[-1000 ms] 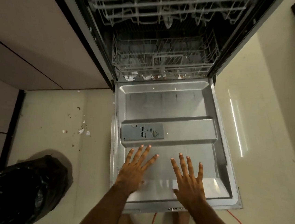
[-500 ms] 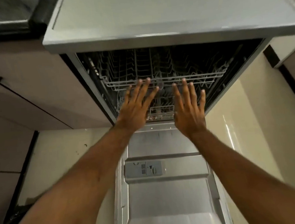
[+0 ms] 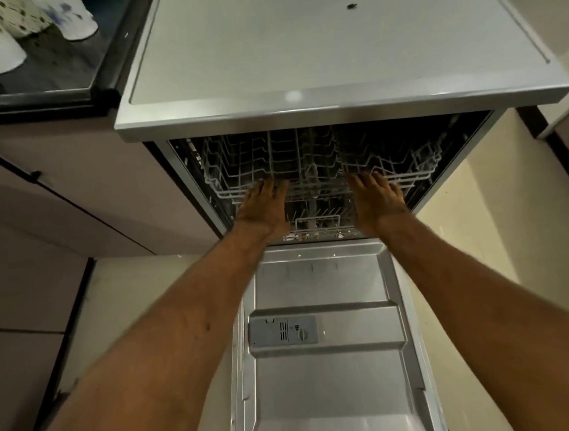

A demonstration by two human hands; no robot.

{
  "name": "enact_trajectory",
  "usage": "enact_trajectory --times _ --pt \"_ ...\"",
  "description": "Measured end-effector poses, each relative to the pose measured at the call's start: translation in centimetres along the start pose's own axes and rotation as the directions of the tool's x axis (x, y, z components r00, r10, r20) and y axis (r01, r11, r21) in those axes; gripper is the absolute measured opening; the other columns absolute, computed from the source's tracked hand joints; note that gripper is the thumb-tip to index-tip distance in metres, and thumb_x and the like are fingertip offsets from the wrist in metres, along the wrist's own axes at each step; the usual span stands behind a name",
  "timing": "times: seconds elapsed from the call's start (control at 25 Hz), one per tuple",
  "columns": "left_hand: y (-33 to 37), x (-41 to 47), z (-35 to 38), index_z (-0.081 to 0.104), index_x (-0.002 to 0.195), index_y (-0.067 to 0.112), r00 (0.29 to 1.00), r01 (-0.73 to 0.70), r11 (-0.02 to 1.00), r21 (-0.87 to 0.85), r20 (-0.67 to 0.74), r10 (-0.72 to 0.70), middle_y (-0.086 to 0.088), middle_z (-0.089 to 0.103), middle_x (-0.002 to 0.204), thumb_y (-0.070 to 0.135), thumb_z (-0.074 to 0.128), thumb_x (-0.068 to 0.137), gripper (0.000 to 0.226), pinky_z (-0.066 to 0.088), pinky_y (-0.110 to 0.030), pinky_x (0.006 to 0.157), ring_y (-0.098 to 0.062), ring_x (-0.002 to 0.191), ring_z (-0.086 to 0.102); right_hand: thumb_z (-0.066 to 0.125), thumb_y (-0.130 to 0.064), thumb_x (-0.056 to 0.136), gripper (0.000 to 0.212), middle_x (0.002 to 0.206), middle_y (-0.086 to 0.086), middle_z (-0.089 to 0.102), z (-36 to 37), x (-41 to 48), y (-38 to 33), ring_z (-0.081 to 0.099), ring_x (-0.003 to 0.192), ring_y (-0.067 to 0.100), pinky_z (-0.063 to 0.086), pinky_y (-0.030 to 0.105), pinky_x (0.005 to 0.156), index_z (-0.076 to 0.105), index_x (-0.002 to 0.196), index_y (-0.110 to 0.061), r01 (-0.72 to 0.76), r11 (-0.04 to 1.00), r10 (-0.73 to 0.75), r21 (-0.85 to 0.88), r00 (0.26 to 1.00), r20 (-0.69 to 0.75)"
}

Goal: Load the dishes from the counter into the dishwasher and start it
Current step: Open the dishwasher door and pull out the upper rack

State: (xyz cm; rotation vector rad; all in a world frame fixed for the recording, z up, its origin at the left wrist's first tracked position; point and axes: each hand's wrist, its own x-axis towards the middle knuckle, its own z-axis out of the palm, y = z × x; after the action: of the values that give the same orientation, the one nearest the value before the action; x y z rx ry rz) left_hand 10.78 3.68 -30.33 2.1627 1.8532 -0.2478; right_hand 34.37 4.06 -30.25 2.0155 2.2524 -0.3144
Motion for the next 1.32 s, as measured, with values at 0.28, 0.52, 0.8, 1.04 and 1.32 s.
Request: enact_trajectory --times 0.28,0.52,0.8,1.04,1.32 --pt "2.0 -9.3 -0.3 -0.003 0.165 0.026 0.950 -0.003 1.000 -0.028 0.314 0.011 -0.007 -0.003 0.172 0.018 0.066 0.089 0.102 0.004 -0.045 0.129 -0.030 0.158 0.001 0.066 -0.003 0.088 0.099 0.173 0.004 0.014 0.2 -10.3 0.3 0.008 0.160 0.032 0.029 0.054 0.124 0.009 0.166 -0.027 0.021 0.999 -0.026 0.025 0.977 0.213" --pt "4.1 -17.5 0.9 0.018 0.162 0.019 0.920 -0.003 0.997 -0.079 0.391 0.034 -0.014 0.023 0.167 0.022 0.074 0.086 0.095 0.027 -0.050 0.124 -0.033 0.153 0.024 0.068 0.000 0.089 0.096 0.170 0.009 0.021 -0.4 -18.8 0.1 0.017 0.157 0.034 0.042 0.050 0.117 0.014 0.165 -0.022 0.051 0.998 -0.062 0.045 0.949 0.309" --pt "5.8 -23.3 1.9 0.011 0.164 0.020 0.848 0.009 0.997 -0.075 0.530 0.033 -0.014 0.012 0.170 0.024 0.069 0.087 0.097 0.023 -0.048 0.126 -0.033 0.156 0.016 0.063 0.001 0.092 0.087 0.169 0.007 0.026 0.5 -25.3 0.3 0.022 0.156 0.030 0.045 0.047 0.116 0.021 0.164 -0.021 0.068 0.995 -0.092 0.077 0.929 0.360" --pt "7.1 -27.3 3.4 -0.004 0.164 0.022 0.808 0.078 0.994 -0.079 0.590 -0.017 -0.009 -0.012 0.172 0.028 0.071 0.088 0.108 0.016 -0.050 0.127 -0.032 0.159 -0.003 0.061 0.002 0.094 0.093 0.173 0.009 0.014 1.0 -29.1 0.3 0.013 0.160 0.032 0.034 0.045 0.124 0.008 0.167 -0.022 0.086 0.992 -0.115 0.091 0.910 0.398" --pt "8.6 -27.4 2.5 -0.004 0.164 0.018 0.748 0.142 0.988 -0.067 0.661 -0.063 -0.009 -0.013 0.172 0.029 0.067 0.091 0.102 0.016 -0.049 0.127 -0.029 0.159 -0.004 0.059 0.001 0.096 0.096 0.175 0.010 0.001 0.9 -30.5 0.7 0.001 0.161 0.033 0.034 0.045 0.124 -0.002 0.167 -0.021 0.120 0.988 -0.148 0.093 0.898 0.414"
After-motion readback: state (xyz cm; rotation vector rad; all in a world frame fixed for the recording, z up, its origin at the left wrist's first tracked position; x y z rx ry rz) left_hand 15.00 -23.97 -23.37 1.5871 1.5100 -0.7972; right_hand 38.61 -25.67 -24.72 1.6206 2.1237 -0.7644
